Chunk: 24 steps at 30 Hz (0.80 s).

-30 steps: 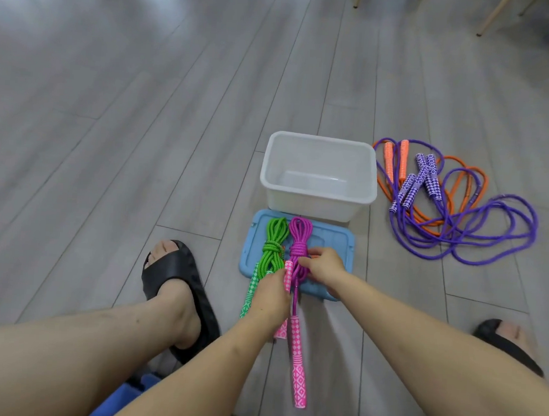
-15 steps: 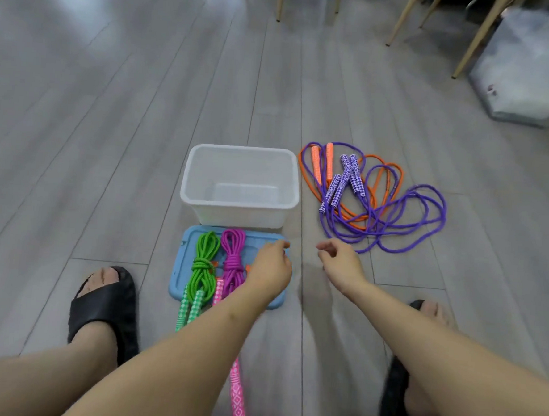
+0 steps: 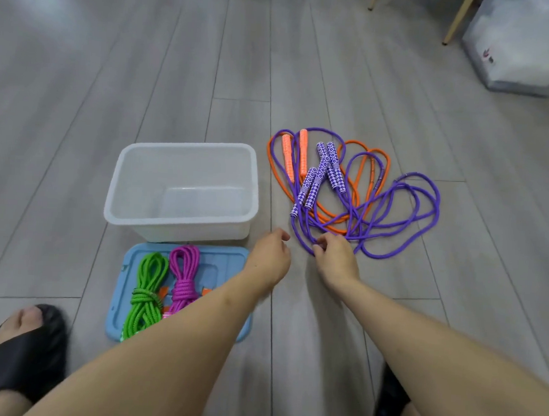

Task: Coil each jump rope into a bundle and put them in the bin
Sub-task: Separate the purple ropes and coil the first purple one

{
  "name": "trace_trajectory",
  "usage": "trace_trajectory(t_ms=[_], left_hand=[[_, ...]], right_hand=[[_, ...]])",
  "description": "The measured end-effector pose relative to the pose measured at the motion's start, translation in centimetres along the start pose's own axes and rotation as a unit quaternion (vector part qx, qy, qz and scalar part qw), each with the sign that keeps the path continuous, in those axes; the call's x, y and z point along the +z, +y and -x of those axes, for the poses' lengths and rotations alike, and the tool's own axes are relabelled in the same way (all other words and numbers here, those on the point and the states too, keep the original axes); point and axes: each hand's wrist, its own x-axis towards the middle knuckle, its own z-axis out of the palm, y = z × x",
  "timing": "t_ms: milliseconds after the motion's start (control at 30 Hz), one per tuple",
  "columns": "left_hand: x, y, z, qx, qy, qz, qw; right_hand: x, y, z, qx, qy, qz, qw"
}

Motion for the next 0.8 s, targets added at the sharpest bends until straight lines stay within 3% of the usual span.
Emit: trace_trajectory(t_ms=[267, 400, 600, 700, 800], left_hand=[[0.2, -0.1, -0.4, -0.002, -0.006, -0.009, 1.000], [-1.8, 0.3, 1.4, 0.007, -0.018, -0.010, 1.000], [-8.3, 4.4, 6.4, 0.071, 0.009, -0.002, 0.997], [-13.1, 8.7, 9.6, 0.147, 0.060, 0.012, 0.987], [-17.9, 13.3, 13.1, 0.218, 0.084, 0.064, 0.970]], right_hand=[[0.4, -0.6, -0.4, -0.012, -0.028, 0.149, 0.988], [-2.3, -1.2, 1.0, -0.023, 0.052, 0.102, 0.993], [-13.7, -5.7, 3.4, -0.111, 0.145, -0.101, 0.978], [-21.0, -9.4, 5.9, -0.186, 0.175, -0.096, 0.962], [-27.5, -13.4, 10.0, -0.259, 0.156, -0.063, 0.951]])
